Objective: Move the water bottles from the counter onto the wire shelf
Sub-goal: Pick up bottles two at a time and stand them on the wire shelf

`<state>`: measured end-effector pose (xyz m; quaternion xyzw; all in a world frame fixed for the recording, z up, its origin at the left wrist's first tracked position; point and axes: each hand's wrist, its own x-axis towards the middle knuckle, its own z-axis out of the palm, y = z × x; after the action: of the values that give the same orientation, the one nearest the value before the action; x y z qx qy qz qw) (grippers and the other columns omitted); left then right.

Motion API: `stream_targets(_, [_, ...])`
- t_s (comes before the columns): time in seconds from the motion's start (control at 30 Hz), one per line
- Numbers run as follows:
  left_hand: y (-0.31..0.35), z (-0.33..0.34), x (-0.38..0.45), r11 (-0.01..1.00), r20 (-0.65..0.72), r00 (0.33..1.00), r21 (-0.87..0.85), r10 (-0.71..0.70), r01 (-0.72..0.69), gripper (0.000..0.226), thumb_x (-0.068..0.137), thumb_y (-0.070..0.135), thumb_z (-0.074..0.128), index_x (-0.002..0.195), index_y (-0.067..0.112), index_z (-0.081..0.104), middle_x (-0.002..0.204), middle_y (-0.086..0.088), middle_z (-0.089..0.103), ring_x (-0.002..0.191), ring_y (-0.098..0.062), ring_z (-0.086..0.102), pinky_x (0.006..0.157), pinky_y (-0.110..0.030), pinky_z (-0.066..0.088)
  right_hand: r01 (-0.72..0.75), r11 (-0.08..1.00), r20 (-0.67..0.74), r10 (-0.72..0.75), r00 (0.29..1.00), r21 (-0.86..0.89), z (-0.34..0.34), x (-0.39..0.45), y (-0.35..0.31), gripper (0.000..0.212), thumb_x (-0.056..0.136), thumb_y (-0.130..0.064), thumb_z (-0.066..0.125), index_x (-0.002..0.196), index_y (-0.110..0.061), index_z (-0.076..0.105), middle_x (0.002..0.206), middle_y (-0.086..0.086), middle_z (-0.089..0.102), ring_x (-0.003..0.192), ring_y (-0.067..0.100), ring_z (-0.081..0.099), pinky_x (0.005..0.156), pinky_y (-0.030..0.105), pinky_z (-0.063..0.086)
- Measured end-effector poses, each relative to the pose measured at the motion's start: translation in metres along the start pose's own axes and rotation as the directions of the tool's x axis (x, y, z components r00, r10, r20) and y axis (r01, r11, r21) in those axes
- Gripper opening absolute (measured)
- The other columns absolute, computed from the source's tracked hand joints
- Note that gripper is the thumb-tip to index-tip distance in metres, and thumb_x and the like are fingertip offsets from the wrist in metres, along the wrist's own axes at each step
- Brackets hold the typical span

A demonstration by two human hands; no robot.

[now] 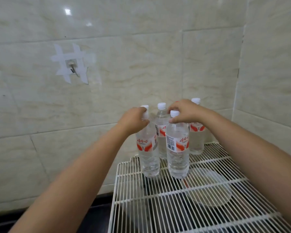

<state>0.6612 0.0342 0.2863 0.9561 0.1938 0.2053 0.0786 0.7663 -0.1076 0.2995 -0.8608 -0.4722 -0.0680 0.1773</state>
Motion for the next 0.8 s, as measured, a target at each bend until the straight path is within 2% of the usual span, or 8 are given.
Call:
stream_targets(0.1, [0.006, -0.002, 0.003, 1.000, 0.015, 1.000, 0.029, 0.012, -0.012, 0.041, 0.091, 0.022, 0.057, 0.127, 0.003, 0.051, 0.128, -0.017, 0.057, 0.117, -0.031, 0.052, 0.092, -0.035, 0.043, -0.002, 1.000, -0.035, 0.002, 0.999, -0.019, 0.001, 0.007, -0.009, 0.037, 0.083, -0.022, 0.063, 0.118, -0.009, 0.058, 0.127, 0.010, 0.056, 0.118, 0.025, 0.050, 0.085, 0.026, 0.036])
stream_targets(0.33, [0.004, 0.017, 0.008, 0.992, -0.161, 0.984, -0.114, -0.076, 0.058, 0.039, 0.093, 0.023, 0.054, 0.127, 0.004, 0.051, 0.122, -0.017, 0.061, 0.116, -0.032, 0.053, 0.088, -0.033, 0.043, -0.053, 0.998, -0.141, 0.057, 0.988, 0.032, 0.014, 0.026, -0.022, 0.042, 0.086, -0.023, 0.061, 0.123, -0.006, 0.053, 0.128, 0.013, 0.056, 0.118, 0.027, 0.050, 0.094, 0.033, 0.041])
stream_targets(0.4, [0.004, 0.021, 0.008, 0.990, -0.198, 0.976, -0.120, -0.091, 0.068, 0.038, 0.094, 0.024, 0.053, 0.126, 0.004, 0.052, 0.121, -0.017, 0.062, 0.115, -0.032, 0.054, 0.087, -0.032, 0.042, -0.061, 0.996, -0.171, 0.072, 0.983, 0.068, 0.019, 0.030, -0.020, 0.038, 0.085, -0.021, 0.061, 0.120, -0.006, 0.056, 0.125, 0.014, 0.058, 0.115, 0.028, 0.051, 0.089, 0.031, 0.040])
stream_targets(0.47, [0.004, 0.026, 0.007, 0.994, -0.223, 0.972, -0.095, -0.074, 0.054, 0.032, 0.094, 0.024, 0.052, 0.117, 0.001, 0.055, 0.115, -0.018, 0.065, 0.110, -0.033, 0.055, 0.083, -0.033, 0.042, -0.049, 0.996, -0.197, 0.062, 0.979, 0.073, 0.026, 0.032, -0.019, 0.036, 0.086, -0.020, 0.060, 0.118, -0.006, 0.057, 0.122, 0.014, 0.060, 0.114, 0.027, 0.052, 0.080, 0.028, 0.034])
stream_targets(0.53, [0.003, 0.030, 0.008, 0.993, -0.246, 0.967, -0.106, -0.067, 0.042, 0.031, 0.094, 0.024, 0.052, 0.114, 0.000, 0.057, 0.112, -0.019, 0.066, 0.107, -0.034, 0.056, 0.081, -0.035, 0.043, -0.033, 0.996, -0.214, 0.049, 0.976, 0.079, 0.032, 0.035, -0.017, 0.035, 0.086, -0.021, 0.059, 0.118, -0.006, 0.056, 0.119, 0.014, 0.061, 0.112, 0.027, 0.052, 0.080, 0.028, 0.035])
stream_targets(0.7, [0.004, 0.034, 0.009, 0.989, -0.272, 0.959, -0.145, -0.078, 0.039, 0.039, 0.094, 0.026, 0.053, 0.124, 0.003, 0.054, 0.121, -0.016, 0.063, 0.114, -0.032, 0.052, 0.088, -0.035, 0.042, -0.010, 0.993, -0.212, 0.034, 0.977, 0.114, 0.036, 0.040, -0.010, 0.032, 0.087, -0.022, 0.058, 0.114, -0.005, 0.057, 0.112, 0.017, 0.062, 0.103, 0.029, 0.056, 0.080, 0.031, 0.041])
stream_targets(0.8, [0.003, 0.035, 0.009, 0.983, -0.265, 0.960, -0.179, -0.094, 0.047, 0.040, 0.094, 0.026, 0.053, 0.127, 0.003, 0.053, 0.124, -0.015, 0.062, 0.117, -0.030, 0.051, 0.090, -0.032, 0.042, 0.003, 0.995, -0.181, 0.015, 0.983, 0.100, 0.039, 0.040, -0.008, 0.036, 0.089, -0.024, 0.055, 0.121, -0.008, 0.053, 0.120, 0.015, 0.058, 0.108, 0.028, 0.054, 0.081, 0.028, 0.039])
